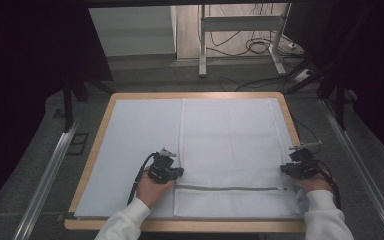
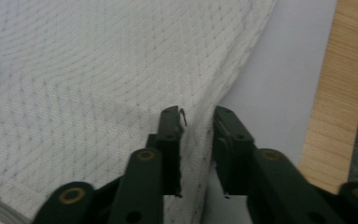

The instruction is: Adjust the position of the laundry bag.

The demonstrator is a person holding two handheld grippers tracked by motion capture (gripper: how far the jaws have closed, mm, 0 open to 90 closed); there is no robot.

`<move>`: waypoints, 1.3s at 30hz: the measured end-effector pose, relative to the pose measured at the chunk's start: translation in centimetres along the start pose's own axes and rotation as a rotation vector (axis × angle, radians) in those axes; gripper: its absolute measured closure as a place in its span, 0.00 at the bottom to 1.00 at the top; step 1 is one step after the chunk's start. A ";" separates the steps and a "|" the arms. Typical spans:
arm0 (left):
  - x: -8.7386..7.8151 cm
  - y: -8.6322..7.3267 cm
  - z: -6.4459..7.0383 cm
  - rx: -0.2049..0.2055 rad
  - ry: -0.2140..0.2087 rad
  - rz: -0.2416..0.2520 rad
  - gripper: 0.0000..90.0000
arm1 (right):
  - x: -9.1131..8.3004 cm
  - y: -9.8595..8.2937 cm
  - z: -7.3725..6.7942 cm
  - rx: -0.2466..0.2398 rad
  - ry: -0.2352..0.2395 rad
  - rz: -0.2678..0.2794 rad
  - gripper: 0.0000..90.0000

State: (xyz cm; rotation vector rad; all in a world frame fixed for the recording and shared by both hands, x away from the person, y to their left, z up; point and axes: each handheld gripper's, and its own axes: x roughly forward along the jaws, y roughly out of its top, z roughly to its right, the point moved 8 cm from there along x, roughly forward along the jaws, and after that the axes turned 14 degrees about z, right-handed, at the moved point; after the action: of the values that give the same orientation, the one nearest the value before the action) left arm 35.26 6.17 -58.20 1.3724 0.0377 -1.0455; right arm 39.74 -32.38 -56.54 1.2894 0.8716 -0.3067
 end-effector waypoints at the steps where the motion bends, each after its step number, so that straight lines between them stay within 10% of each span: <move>1: 0.0 0.0 0.0 0.000 0.000 0.000 1.00 | 0.0 0.0 0.0 0.000 0.000 0.000 0.84; 39: -0.8 0.1 -1.1 -0.015 0.012 0.019 1.00 | 0.0 0.9 -1.2 -0.020 0.028 0.066 0.97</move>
State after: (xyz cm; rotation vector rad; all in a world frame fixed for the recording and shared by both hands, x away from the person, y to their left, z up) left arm 35.46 7.54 -57.92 1.3629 0.0414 -1.0188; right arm 39.85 -31.00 -55.95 1.3037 0.8524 -0.2280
